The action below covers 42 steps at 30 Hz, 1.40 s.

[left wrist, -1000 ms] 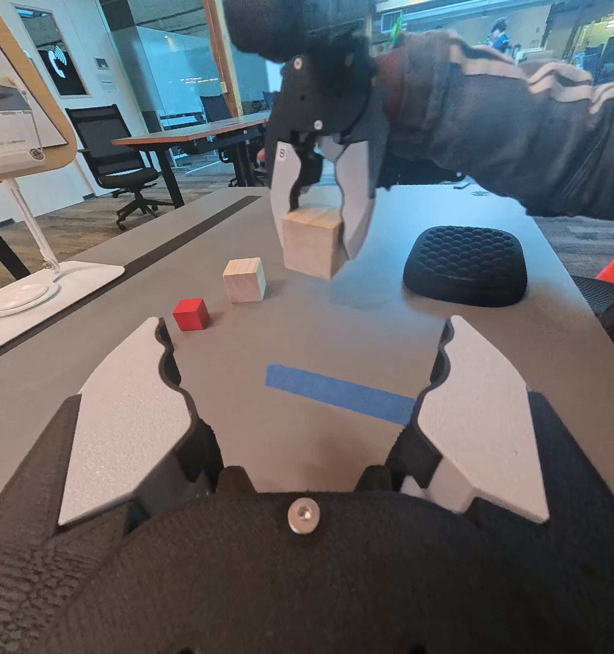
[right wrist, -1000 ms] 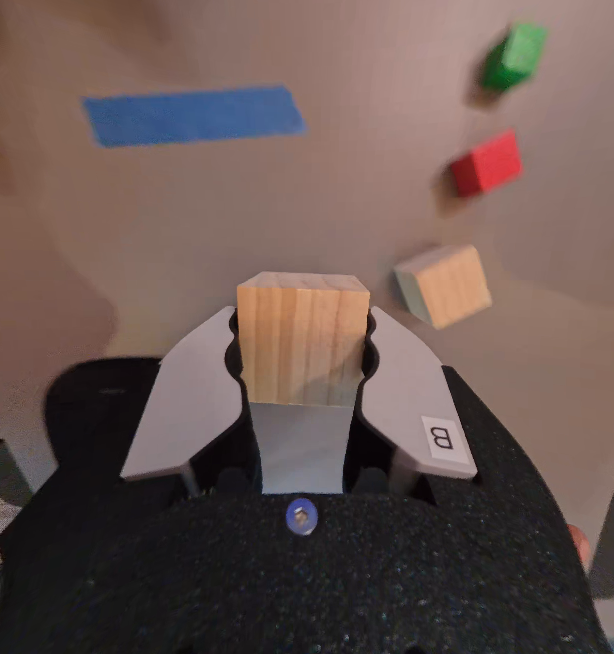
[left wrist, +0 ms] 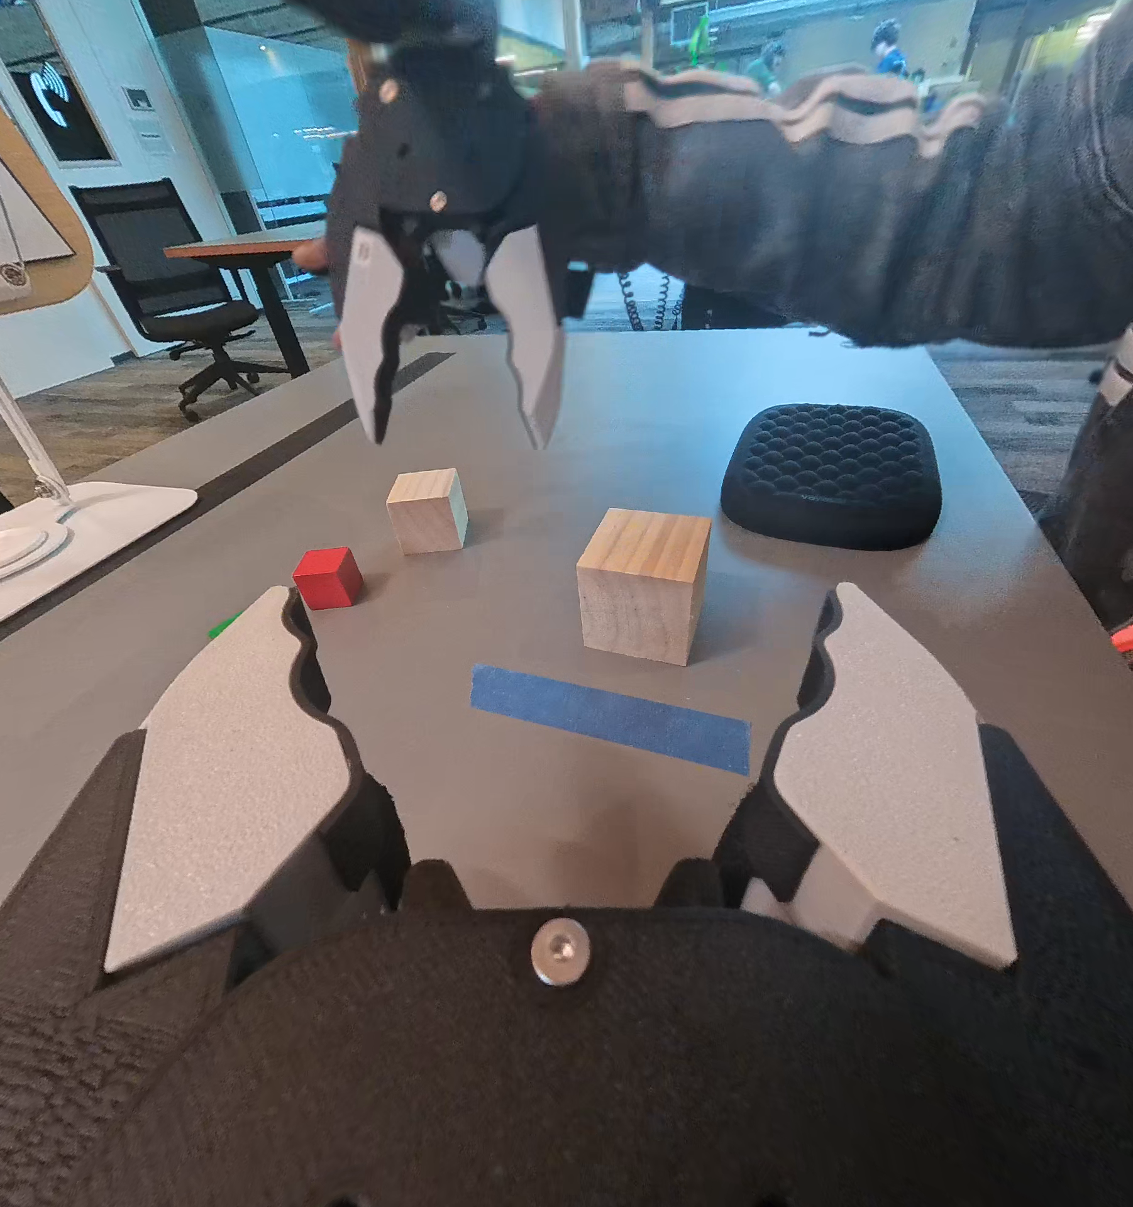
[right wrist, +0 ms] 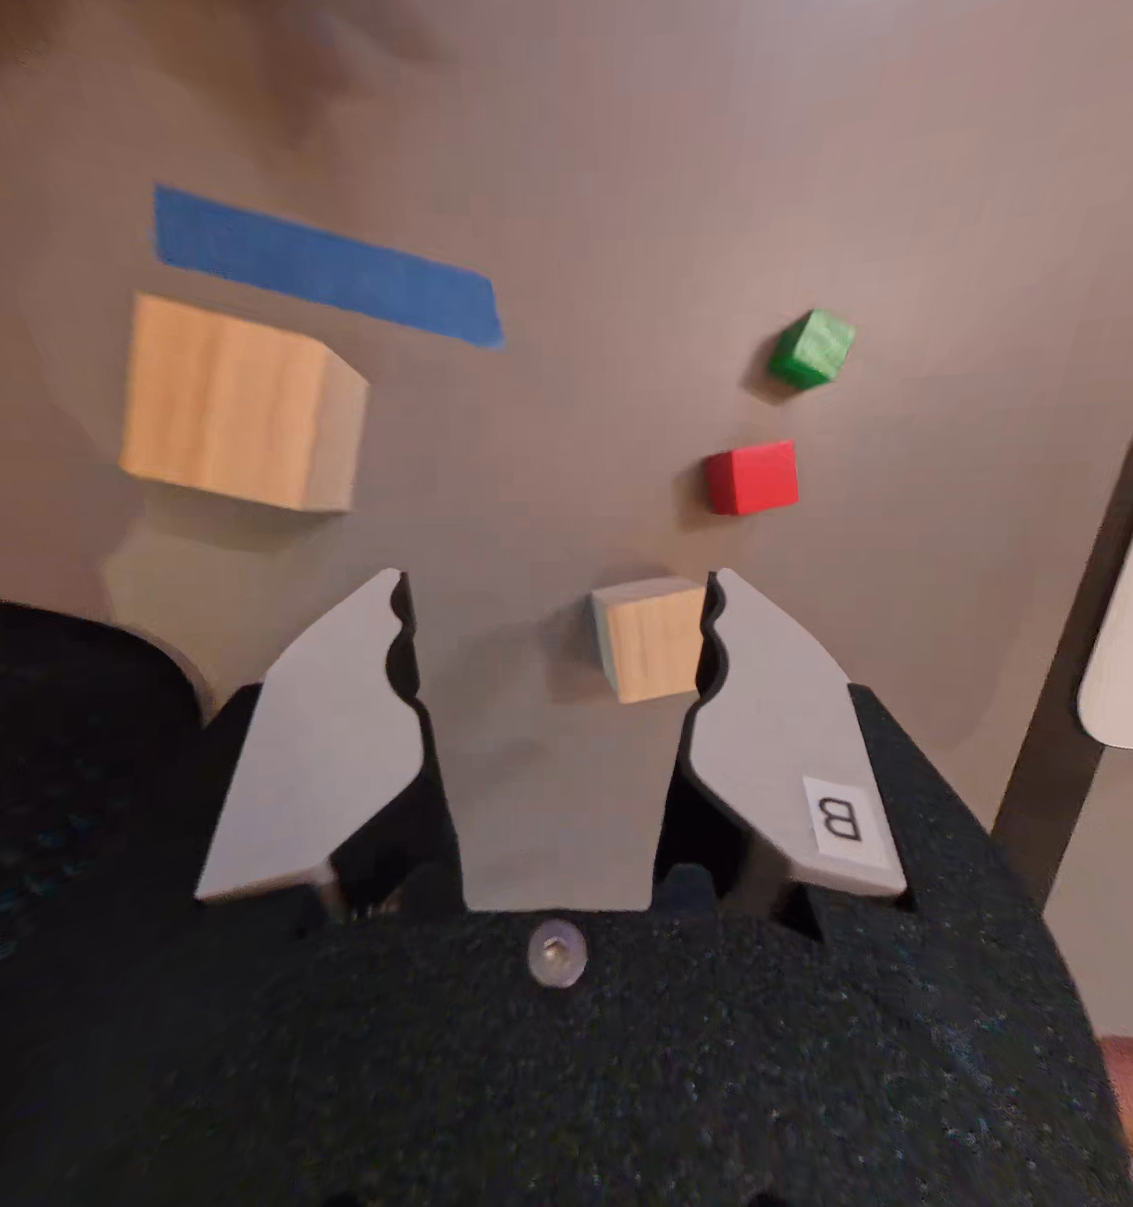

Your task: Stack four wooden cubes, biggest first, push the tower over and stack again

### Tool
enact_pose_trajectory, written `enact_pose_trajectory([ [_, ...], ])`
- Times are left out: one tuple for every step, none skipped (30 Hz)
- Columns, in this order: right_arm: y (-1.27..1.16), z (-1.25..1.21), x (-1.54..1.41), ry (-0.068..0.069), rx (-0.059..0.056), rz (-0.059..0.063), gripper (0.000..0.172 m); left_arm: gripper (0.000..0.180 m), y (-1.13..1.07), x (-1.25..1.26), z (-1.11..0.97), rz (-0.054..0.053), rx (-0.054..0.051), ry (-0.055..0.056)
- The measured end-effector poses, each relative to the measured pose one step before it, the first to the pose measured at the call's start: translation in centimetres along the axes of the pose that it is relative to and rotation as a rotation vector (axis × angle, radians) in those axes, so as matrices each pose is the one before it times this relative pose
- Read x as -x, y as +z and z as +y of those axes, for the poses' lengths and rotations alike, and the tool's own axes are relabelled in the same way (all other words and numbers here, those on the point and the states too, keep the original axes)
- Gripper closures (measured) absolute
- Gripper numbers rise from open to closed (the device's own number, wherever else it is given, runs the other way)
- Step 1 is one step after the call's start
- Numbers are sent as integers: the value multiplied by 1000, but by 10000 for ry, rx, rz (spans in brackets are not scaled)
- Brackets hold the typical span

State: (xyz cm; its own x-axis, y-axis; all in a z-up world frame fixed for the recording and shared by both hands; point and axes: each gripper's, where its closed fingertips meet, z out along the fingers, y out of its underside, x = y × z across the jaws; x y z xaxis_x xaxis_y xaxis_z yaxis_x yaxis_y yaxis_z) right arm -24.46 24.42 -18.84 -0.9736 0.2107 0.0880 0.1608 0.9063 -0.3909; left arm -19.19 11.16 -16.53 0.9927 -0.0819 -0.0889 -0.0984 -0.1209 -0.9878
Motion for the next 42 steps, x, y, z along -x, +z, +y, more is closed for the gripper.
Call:
enact_pose_trajectory([
  [640, 1004, -709, -26, 308, -307, 91, 40, 7, 32, 41, -10, 7, -13],
  [702, 1109, -649, -29, 438, -234, 93, 40, 1, 39, 79, -9, 29, -27],
  [680, 995, -629, -53, 408, -138, 96, 40, 14, 40, 85, -6, 27, -22],
  [600, 691, -540, -61, 256, -72, 97, 40, -2, 31, 40, -6, 5, -19],
  [522, 361, -402, -47, 64, -66, 100, 40, 8, 27, 37, 2, 3, -26],
  [430, 183, -367, -23, -15, -9, 103, 40, 5, -9, 31, 11, 9, -19],
  [363, 118, -273, -31, -20, 13, 106, 40, 18, -8, 26, 11, 6, -6],
  [308, 59, -187, -63, -31, 34, 112, 40, 23, -9, 33, 12, 12, -7],
  [257, 59, -157, -72, -13, 85, 122, 40, 12, -21, 36, 12, 15, -8],
  [136, 44, -31, -10, 15, 55, 126, 40, 21, -14, 37, 9, 16, -4],
  [-62, 81, -78, 184, 86, 119, 127, 40, 5, -7, 32, 4, 11, -2],
  [-194, 328, -125, 342, 315, 186, 127, 40, 2, -6, -4, 1, -3, -7],
  [-380, 289, -114, 440, 329, 261, 127, 40, 2, -1, -28, 2, -6, 0],
  [-596, 60, 96, 406, 246, 229, 127, 40, -6, -18, -17, -3, -5, 11],
  [-838, -275, 293, 322, 93, 242, 127, 40, -7, -20, -15, 2, -3, 18],
  [-1082, -683, 576, 253, -119, 198, 127, 40, 18, -25, -11, 4, 3, 11],
  [-1230, -1042, 969, 231, -291, 46, 127, 40, 11, -21, 14, 7, 14, 9],
  [-1259, -1228, 1276, 229, -373, -74, 127, 40, 23, -15, 34, 4, 15, 12],
  [-1154, -1240, 1460, 209, -358, -115, 127, 40, 20, -22, 27, 5, 18, 5],
  [-934, -1109, 1514, 154, -287, -99, 127, 40, 19, 3, 53, 1, 20, -8],
  [-673, -832, 1540, 71, -155, -112, 127, 40, 24, -8, 60, 5, 28, -4],
  [-398, -577, 1353, -7, -58, -7, 127, 40, 7, -17, 10, 3, 19, 19],
  [-126, -319, 1124, 5, 68, 60, 127, 40, 6, -35, -22, 7, -6, 19],
  [107, -20, 1025, 66, 212, 14, 127, 40, -5, -30, -20, 11, -7, 6],
  [260, 93, 873, 89, 228, 15, 127, 40, 5, -36, -16, 7, 7, 14],
  [368, 105, 809, 88, 190, -48, 127, 40, -7, 2, 2, -11, 11, 24],
  [416, 65, 806, 80, 104, -140, 127, 40, -11, -9, 9, -6, 17, 18],
  [431, -41, 636, 111, 14, -131, 127, 40, -20, -6, -34, -1, -4, 15],
  [426, -2, 385, 135, 32, -45, 127, 40, -26, -4, -56, 1, -24, 11],
  [396, 76, 193, 86, 68, 2, 127, 40, -2, -12, -37, 3, -14, 1],
  [374, 137, -3, 76, 114, 69, 127, 40, -5, -8, 9, 2, 8, 6],
  [336, 170, -97, 42, 139, 59, 127, 40, 7, -5, 21, 0, 20, 19],
  [271, 92, 46, -4, 66, -90, 127, 40, 3, -9, 24, -1, 14, 13],
  [190, -13, 54, 49, -1, -130, 127, 40, -14, 4, 9, -3, 5, 2],
  [129, 0, -25, 63, 11, -68, 127, 40, -16, 27, -1, -6, 4, -1],
  [90, 79, -29, 11, 59, -39, 127, 40, -12, 35, 5, -12, 1, 0],
  [69, 60, 17, -42, 46, -35, 127, 40, -18, 24, 0, -8, -4, -6],
  [8, 4, 21, -31, 4, -23, 127, 40, -20, 16, -9, -2, -3, -8],
  [-7, 14, 22, -13, 8, -35, 127, 40, -2, 6, 4, 2, 2, -2],
  [-2, -9, -6, -18, -15, -19, 127, 40, 5, -6, 19, 6, 9, 2],
  [-5, 3, 3, 1, -15, -30, 127, 40, 2, -10, 26, 8, 13, 2],
  [-4, 5, 5, -10, -17, -31, 127, 40, 12, -13, 24, 6, 14, 5],
])
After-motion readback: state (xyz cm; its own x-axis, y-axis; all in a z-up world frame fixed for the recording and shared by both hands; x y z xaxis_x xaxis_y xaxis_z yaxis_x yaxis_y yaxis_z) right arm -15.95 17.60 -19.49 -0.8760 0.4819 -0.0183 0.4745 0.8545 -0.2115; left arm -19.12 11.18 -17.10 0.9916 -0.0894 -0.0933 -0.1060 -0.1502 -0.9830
